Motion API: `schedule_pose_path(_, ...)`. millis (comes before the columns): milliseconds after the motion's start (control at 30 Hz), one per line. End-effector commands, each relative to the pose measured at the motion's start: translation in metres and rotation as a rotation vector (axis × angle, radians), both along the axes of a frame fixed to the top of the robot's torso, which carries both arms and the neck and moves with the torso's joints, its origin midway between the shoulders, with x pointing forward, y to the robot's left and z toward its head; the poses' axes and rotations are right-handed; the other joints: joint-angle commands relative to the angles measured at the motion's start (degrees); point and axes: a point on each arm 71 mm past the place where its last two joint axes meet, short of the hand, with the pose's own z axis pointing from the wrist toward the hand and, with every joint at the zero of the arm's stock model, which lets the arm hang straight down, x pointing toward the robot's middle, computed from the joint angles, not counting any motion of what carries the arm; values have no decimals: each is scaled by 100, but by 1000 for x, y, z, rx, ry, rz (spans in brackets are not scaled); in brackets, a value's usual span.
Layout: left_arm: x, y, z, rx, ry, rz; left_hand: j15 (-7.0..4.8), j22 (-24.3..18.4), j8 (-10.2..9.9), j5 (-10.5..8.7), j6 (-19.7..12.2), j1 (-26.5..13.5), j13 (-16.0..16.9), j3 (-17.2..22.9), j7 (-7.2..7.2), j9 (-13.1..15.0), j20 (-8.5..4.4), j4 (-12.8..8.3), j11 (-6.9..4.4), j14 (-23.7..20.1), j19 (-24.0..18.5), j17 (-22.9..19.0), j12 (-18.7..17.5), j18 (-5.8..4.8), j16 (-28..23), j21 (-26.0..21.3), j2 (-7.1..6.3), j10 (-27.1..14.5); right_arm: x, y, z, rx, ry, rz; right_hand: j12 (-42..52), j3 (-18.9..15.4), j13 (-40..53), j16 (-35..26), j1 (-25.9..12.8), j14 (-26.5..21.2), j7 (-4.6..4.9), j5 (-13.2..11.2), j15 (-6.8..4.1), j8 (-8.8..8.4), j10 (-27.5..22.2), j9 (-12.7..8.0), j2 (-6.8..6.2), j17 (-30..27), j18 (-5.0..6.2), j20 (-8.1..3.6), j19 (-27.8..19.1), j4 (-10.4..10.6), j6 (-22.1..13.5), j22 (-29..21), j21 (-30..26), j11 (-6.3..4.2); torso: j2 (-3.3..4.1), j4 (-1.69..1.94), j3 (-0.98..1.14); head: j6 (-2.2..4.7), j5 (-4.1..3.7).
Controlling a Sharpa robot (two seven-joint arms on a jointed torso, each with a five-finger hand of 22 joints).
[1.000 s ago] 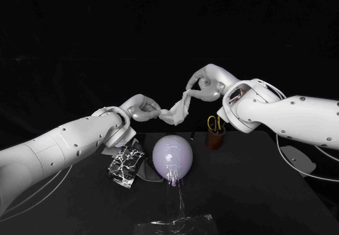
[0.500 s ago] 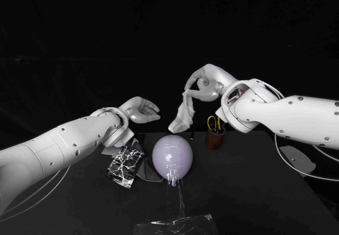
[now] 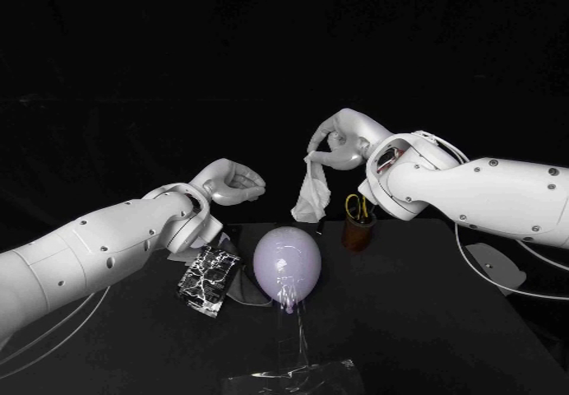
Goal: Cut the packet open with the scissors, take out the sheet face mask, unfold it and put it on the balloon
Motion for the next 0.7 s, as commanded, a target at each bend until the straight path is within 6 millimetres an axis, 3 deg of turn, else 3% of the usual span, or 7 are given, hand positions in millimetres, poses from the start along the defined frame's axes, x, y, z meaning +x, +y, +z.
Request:
schedule_pose_path(33,-4,5,11,-151,-75,68,-49,85,13,-3,35,94,34,-7,-3,-30,-47,-86,-23,127,153,140,96,108,240,165,37,84,3,1,-1,-27,17,-18,37,33,678,24,-11,597,7,30,-35,25,306,7,22,1508,-93,-21,226,7,35,1177,-12,-149,-3,7,5,-12,-25)
schedule_pose_path(133,-11,3,13,-187,-78,70,-120,289,25,-6,103,191,112,-103,-32,-90,-183,-276,-73,108,264,416,276,86,658,506,125,142,7,1,-1,-28,19,-32,40,38,681,24,-13,597,7,30,-35,25,308,7,21,1508,-90,-21,221,4,35,1173,-28,-149,-5,24,-2,-11,-85)
schedule_pose_path(267,-22,-6,12,-196,-40,38,-167,487,45,4,183,136,182,-224,-71,-138,-265,-346,-117,89,243,622,433,69,990,806,163,184,9,1,-2,-27,23,-39,43,40,683,24,-15,597,8,30,-35,25,309,7,19,1508,-90,-21,221,4,34,1173,-27,-148,-6,5,-12,-7,-96)
schedule_pose_path(367,-29,-15,9,-196,4,1,-265,642,60,-8,290,-280,281,-414,-143,-181,-328,-82,-208,316,359,828,638,111,1390,1072,113,334,9,3,-3,-26,24,-39,43,40,683,24,-15,597,8,30,-35,25,309,7,19,1508,-90,-21,221,4,34,1173,-27,-148,-8,3,-11,10,-87)
schedule_pose_path(400,-30,-17,8,-197,13,-6,-265,642,60,-8,290,-280,281,-414,-143,-181,-328,-82,-208,316,359,828,638,111,1390,1072,113,334,9,4,-3,-25,24,-39,43,40,683,24,-15,597,8,30,-35,25,309,7,19,1508,-90,-21,221,4,34,1173,-27,-148,-10,5,-11,11,-86)
schedule_pose_path(467,-34,-22,6,-203,40,-21,-314,674,56,-5,350,-557,318,-533,-197,-201,-355,146,-263,408,417,874,714,115,1489,1140,24,451,9,6,-3,-24,24,-36,43,40,683,24,-15,597,8,30,-35,25,309,7,19,1508,-90,-21,221,4,34,1173,-27,-148,-10,13,0,19,-77)
schedule_pose_path(700,-40,-37,2,-219,104,-54,-343,608,3,0,508,-554,250,-451,-293,-258,-340,386,-335,276,327,728,569,102,1162,1045,-46,636,10,16,-5,-17,20,-24,46,44,686,24,-18,597,8,30,-34,26,311,8,18,1508,-88,-21,217,2,34,1170,-40,-148,-10,9,2,41,-72)
